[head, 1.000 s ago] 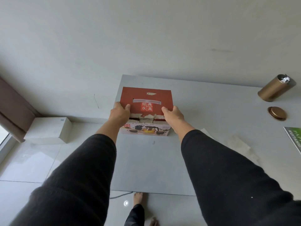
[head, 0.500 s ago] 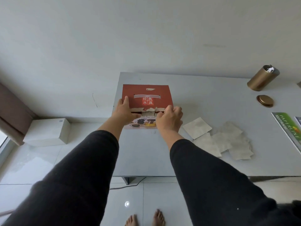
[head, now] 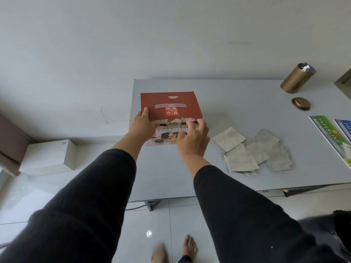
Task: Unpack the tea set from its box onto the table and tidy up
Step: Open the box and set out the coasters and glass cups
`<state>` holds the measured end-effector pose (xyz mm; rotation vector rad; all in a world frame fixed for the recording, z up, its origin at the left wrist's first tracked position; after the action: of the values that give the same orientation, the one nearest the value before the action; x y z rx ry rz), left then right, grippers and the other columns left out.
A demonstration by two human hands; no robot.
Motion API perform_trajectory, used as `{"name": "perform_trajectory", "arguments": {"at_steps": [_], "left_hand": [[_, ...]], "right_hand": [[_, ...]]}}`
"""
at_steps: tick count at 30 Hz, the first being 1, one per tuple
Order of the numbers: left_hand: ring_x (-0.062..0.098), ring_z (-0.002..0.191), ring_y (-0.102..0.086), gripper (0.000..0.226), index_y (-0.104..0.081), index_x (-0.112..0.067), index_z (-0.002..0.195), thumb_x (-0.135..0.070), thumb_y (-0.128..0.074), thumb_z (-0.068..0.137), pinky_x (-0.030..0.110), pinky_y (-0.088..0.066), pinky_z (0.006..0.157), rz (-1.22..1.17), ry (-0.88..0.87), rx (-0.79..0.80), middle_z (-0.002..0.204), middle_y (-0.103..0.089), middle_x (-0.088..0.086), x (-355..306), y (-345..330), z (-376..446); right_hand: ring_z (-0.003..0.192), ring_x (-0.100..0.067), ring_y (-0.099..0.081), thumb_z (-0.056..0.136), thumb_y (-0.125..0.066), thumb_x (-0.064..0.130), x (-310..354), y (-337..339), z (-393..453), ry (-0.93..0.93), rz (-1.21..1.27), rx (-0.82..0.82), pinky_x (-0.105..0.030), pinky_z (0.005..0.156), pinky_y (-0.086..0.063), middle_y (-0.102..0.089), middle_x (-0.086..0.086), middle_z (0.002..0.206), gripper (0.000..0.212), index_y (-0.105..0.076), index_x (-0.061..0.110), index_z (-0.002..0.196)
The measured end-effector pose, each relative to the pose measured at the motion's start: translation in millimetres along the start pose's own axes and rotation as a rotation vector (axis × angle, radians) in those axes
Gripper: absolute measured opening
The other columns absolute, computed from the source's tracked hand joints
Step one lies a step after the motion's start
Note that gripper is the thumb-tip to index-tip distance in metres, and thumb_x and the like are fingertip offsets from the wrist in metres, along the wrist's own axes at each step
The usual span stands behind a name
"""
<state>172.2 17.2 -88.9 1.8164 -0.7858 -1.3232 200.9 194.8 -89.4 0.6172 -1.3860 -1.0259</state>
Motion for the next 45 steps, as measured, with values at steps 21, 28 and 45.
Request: {"name": "perform_trajectory", "arguments": {"at_steps": [21, 28, 45], "left_hand": [[0.030, 0.112, -0.056, 0.071, -0.037, -0.013, 0.134, -0.019, -0.076, 0.076, 0.043, -0.051, 0.095, -0.221, 0.185, 0.009, 0.122, -0.055, 0.011, 7.0, 7.9, 1.7], [0.026, 0.114, -0.052, 0.078, -0.042, -0.010, 0.131, -0.018, -0.085, 0.067, 0.037, -0.050, 0.095, -0.343, 0.285, -0.046, 0.127, -0.045, 0.009, 11.9, 14.6, -1.1], [0.012, 0.126, -0.050, 0.101, -0.002, -0.029, 0.152, -0.022, -0.074, 0.081, 0.025, -0.038, 0.096, -0.714, -0.023, -0.245, 0.133, -0.055, 0.000, -24.4, 52.5, 11.0]], "right_hand": [[0.121, -0.025, -0.039, 0.091, -0.053, 0.029, 12.7, -12.7, 14.4, -0.211, 0.049, 0.228, -0.040, 0.102, -0.043, -0.036, -0.002, 0.134, 0.031, -0.065, 0.012, 0.115], [0.120, -0.024, -0.036, 0.092, -0.053, 0.026, 0.4, -6.1, 18.0, -0.156, 0.088, 0.276, -0.037, 0.098, -0.040, -0.041, 0.002, 0.127, 0.020, -0.071, 0.024, 0.098], [0.134, -0.025, -0.033, 0.092, -0.051, 0.028, 27.7, 26.2, 39.8, 0.135, -0.104, 0.115, -0.041, 0.102, -0.037, -0.037, -0.007, 0.145, 0.049, -0.043, 0.025, 0.140]]}}
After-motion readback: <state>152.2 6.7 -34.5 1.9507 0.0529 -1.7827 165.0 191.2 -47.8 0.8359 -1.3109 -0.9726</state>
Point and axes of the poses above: each hand's wrist, its own z-axis towards the middle knuckle, its own y-axis out of the back of the hand, x = y × z, the point moved 7 cm from there along z, towards the middle knuckle
